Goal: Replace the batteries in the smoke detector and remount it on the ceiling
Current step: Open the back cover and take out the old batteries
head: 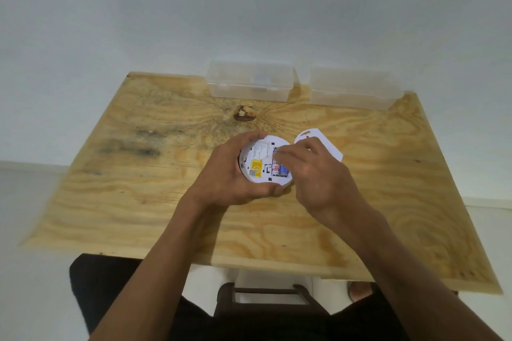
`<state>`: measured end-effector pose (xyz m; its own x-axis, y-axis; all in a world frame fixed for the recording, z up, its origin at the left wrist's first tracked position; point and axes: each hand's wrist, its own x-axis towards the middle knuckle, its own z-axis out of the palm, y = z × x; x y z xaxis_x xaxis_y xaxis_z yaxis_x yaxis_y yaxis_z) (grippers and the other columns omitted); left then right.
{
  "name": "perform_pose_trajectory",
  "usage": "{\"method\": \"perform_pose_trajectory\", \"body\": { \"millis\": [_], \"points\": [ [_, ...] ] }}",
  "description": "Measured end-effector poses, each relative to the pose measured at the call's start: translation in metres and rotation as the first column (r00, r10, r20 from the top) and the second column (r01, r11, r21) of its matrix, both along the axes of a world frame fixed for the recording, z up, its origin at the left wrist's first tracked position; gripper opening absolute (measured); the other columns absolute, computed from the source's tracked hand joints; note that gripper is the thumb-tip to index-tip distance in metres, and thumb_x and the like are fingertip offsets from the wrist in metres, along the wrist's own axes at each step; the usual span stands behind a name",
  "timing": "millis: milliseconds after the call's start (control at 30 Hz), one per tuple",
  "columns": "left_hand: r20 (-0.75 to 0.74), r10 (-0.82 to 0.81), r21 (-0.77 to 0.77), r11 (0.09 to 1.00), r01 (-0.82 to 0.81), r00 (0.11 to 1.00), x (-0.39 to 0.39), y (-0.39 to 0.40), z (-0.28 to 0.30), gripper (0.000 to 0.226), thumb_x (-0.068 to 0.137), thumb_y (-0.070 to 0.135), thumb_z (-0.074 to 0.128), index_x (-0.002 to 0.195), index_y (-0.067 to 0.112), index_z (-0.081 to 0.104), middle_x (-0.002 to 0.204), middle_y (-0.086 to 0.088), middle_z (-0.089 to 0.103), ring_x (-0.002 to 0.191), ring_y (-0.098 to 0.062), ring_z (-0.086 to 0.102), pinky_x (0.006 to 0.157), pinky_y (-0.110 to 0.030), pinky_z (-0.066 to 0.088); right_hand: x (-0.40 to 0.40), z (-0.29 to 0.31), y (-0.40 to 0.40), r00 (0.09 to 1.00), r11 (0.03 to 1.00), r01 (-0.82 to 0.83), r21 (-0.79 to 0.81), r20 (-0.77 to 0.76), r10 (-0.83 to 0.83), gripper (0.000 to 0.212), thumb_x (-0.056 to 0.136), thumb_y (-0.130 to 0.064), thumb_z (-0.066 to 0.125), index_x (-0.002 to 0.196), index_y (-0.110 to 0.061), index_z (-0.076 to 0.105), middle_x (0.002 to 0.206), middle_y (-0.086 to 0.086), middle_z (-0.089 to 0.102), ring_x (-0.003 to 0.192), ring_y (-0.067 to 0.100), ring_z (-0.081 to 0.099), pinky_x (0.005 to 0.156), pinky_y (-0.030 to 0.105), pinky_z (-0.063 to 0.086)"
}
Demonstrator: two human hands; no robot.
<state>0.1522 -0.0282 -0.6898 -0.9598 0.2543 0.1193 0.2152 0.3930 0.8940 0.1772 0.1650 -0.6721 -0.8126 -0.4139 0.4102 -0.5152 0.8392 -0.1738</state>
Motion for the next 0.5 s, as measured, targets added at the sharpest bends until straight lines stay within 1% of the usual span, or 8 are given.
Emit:
{"method": "perform_pose_trajectory", "body": {
  "millis": [67,100,167,233,300,400,433,500],
  "points": [
    [0.004,-0.012,-0.002,1.000,0.012,1.000,0.001,0.000,0.000,0.104,0.046,0.055,0.089,0.136,0.015,0.056,0.127,0.001,0.067,0.113,-0.009,0.066,0.094,-0.035,0.057,-0.002,0.003,0.004,1.000,0.999,-0.007,-0.047,0.027,0.008,0.040,0.070,0.003,0.054,0.104,-0.011,0.073,0.105,0.000,0.075,0.089,0.032,0.065,0.057,0.033,0.053],
    [0.008,-0.012,-0.005,1.000,0.012,1.000,0.001,-0.001,0.000,0.104,0.046,0.055,0.089,0.136,0.015,0.056,0.126,0.000,0.067,0.112,-0.009,0.067,0.094,-0.034,0.057,-0.003,0.005,0.005,0.999,0.999,-0.008,-0.052,0.048,0.010,0.037,0.074,0.001,0.055,0.103,-0.011,0.073,0.104,0.000,0.075,0.087,0.032,0.066,0.060,0.035,0.055],
    [0.016,-0.007,0.001,1.000,0.007,1.000,0.002,0.000,0.001,0.104,0.045,0.055,0.090,0.135,0.015,0.056,0.125,0.000,0.067,0.111,-0.009,0.067,0.093,-0.033,0.057,-0.002,0.007,0.003,0.996,0.998,-0.006,-0.056,0.089,0.011,0.022,0.085,-0.012,0.060,0.101,-0.013,0.075,0.104,0.001,0.075,0.088,0.032,0.066,0.067,0.040,0.057],
    [0.021,-0.001,0.017,1.000,0.001,1.000,0.003,0.001,0.001,0.103,0.045,0.053,0.090,0.134,0.013,0.057,0.123,0.001,0.069,0.109,-0.008,0.068,0.092,-0.031,0.057,0.001,0.008,0.002,0.995,0.998,0.000,-0.068,0.099,0.006,0.022,0.086,-0.027,0.062,0.099,-0.016,0.077,0.105,-0.002,0.075,0.091,0.030,0.066,0.069,0.039,0.058],
    [0.021,0.002,0.022,1.000,-0.002,1.000,0.003,0.002,0.001,0.103,0.045,0.051,0.090,0.134,0.012,0.057,0.122,0.001,0.069,0.109,-0.008,0.068,0.093,-0.032,0.057,0.002,0.008,0.001,0.996,0.998,0.023,-0.053,0.083,-0.018,0.023,0.085,-0.033,0.063,0.097,-0.019,0.078,0.105,-0.005,0.075,0.090,0.028,0.067,0.067,0.037,0.058],
    [0.028,0.011,0.024,1.000,-0.011,1.000,0.003,0.002,0.001,0.103,0.044,0.050,0.091,0.134,0.013,0.057,0.123,0.002,0.069,0.111,-0.007,0.067,0.095,-0.032,0.056,0.000,0.006,-0.002,0.999,0.999,0.050,0.002,0.003,-0.050,0.012,0.081,-0.026,0.078,0.091,-0.018,0.079,0.099,-0.004,0.076,0.084,0.030,0.068,0.060,0.036,0.057],
    [0.030,0.012,0.023,1.000,-0.013,0.999,0.003,0.002,0.001,0.103,0.044,0.050,0.092,0.134,0.014,0.058,0.124,0.003,0.069,0.112,-0.007,0.067,0.095,-0.033,0.056,0.001,0.005,-0.004,0.998,0.998,0.060,0.035,-0.011,-0.060,0.013,0.078,-0.023,0.081,0.090,-0.017,0.078,0.098,-0.003,0.076,0.084,0.031,0.068,0.059,0.036,0.055],
    [0.029,0.012,0.018,1.000,-0.013,1.000,0.003,0.002,0.002,0.102,0.044,0.050,0.093,0.134,0.016,0.058,0.124,0.004,0.069,0.112,-0.007,0.067,0.095,-0.034,0.056,0.003,-0.002,-0.007,0.997,0.991,0.077,0.112,-0.032,-0.074,0.017,0.078,-0.021,0.082,0.093,-0.016,0.076,0.101,-0.002,0.075,0.085,0.031,0.067,0.057,0.034,0.051]
  ]
}}
